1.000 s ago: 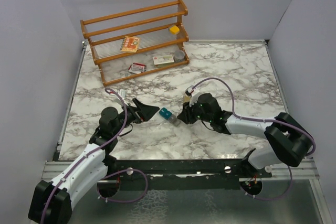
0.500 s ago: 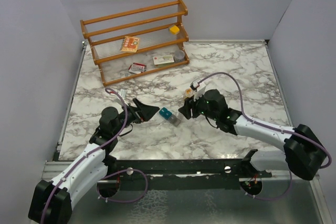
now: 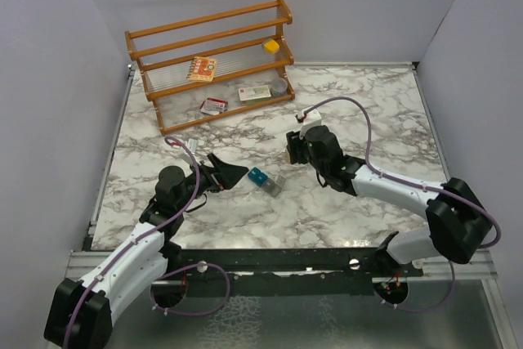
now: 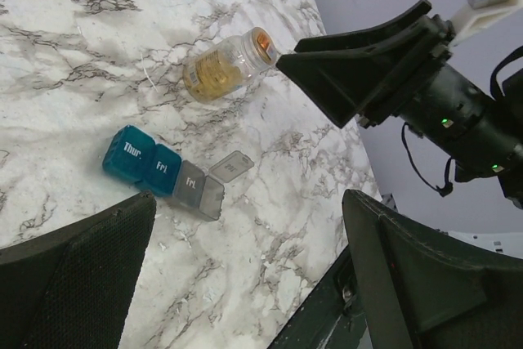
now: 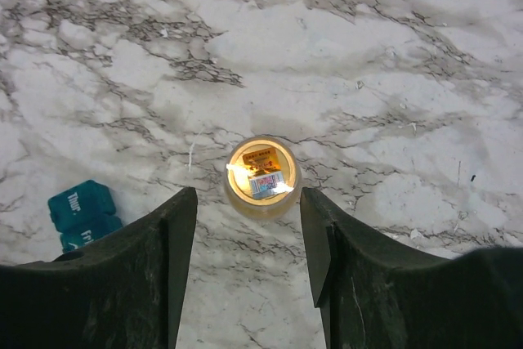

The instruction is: Sort the pills into containers

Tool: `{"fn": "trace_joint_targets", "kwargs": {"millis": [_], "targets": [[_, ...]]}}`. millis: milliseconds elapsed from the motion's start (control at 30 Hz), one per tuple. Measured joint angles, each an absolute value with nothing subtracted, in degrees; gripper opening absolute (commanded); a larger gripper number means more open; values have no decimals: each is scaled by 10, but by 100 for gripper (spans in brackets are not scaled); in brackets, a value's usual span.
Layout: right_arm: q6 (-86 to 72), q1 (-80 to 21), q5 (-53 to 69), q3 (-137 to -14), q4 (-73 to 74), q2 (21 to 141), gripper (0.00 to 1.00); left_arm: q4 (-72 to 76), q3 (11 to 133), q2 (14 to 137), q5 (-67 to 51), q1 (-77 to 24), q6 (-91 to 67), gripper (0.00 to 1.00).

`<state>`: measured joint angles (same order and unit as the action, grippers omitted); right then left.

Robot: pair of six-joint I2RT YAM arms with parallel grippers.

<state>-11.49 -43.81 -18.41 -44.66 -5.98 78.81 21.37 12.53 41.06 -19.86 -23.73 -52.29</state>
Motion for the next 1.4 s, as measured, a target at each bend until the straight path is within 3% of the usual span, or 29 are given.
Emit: {"fn": "trace_joint_targets", "kwargs": {"millis": [767, 1067, 1233, 1400], "targets": [[-102, -438, -232, -469, -84, 894, 58, 213, 125, 414, -199, -237, -521, 99], [-102, -438, -232, -477, -91, 915, 53, 214, 125, 414, -198, -237, -521, 99], [-102, -438, -232, -478, -93, 919, 39, 214, 125, 414, -198, -237, -521, 98], [-103, -437, -231, -482, -95, 921, 11, 214, 125, 414, -198, -237, -521, 98]]}}
